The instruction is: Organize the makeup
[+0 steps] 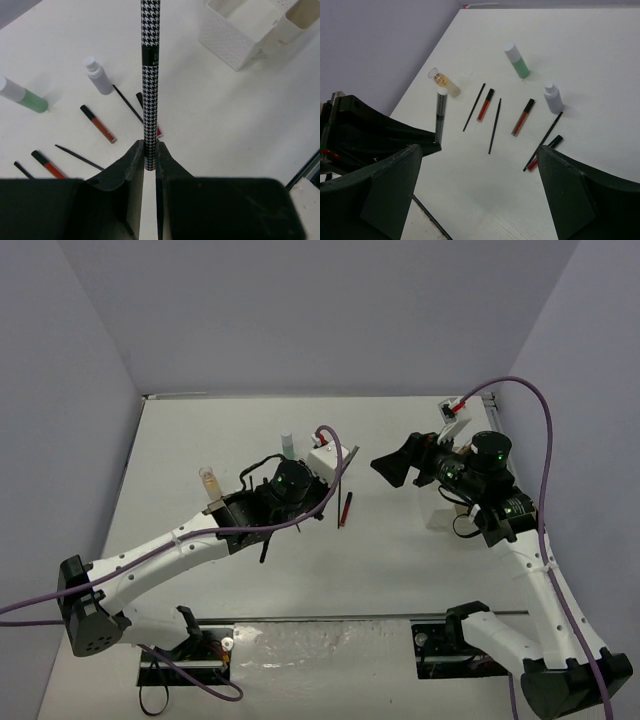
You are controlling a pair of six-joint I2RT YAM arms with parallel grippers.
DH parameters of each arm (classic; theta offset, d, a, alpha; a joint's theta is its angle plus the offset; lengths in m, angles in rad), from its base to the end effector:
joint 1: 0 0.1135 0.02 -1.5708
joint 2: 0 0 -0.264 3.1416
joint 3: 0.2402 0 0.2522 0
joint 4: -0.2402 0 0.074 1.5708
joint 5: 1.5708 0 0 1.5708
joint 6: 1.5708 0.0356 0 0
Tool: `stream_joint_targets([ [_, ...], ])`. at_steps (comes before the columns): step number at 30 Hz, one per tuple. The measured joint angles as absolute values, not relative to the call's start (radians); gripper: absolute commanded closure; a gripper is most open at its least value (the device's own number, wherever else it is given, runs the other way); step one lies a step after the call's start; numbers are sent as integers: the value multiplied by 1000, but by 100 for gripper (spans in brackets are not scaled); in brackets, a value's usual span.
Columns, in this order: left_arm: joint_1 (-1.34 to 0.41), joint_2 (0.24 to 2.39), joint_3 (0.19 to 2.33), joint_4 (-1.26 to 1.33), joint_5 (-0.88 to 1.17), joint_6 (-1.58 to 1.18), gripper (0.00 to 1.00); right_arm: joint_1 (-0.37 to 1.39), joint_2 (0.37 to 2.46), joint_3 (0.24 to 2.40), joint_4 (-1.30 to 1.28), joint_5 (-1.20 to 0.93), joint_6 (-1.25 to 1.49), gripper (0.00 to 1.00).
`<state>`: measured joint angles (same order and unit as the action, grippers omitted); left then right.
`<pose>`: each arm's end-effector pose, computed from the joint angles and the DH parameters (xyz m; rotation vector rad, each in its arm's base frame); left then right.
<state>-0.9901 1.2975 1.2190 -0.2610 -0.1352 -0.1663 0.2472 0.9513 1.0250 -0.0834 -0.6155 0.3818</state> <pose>0.1690 -0.2488 0.3719 0.6984 1.8328 -0.6463 0.1983 0.0712 0.4053 -0.3921 1.6187 0.9669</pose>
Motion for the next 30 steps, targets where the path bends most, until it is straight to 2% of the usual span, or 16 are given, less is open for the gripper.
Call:
stream_joint_targets([
  [10, -1009, 1311, 1222, -222, -69, -107, 100, 296, 997, 1031, -9, -707, 409, 16],
  [17, -1014, 1317, 1252, -202, -41, -98, 100, 311, 1031, 1031, 10, -716, 422, 31],
  [24, -1014, 1345, 1292, -177, -22, -87, 100, 316, 1039, 1024, 44, -726, 436, 62],
  [25, -1014, 1352, 1296, -174, -21, -85, 100, 316, 1039, 1022, 47, -726, 438, 73],
  [26, -1014, 1360, 1301, -174, -19, -85, 100, 316, 1039, 1020, 49, -727, 438, 74],
  [28, -1014, 1373, 1302, -174, -16, -85, 100, 316, 1039, 1016, 52, -726, 441, 91],
  [30, -1014, 1383, 1303, -175, -15, -85, 96, 316, 1039, 1012, 53, -723, 441, 100],
])
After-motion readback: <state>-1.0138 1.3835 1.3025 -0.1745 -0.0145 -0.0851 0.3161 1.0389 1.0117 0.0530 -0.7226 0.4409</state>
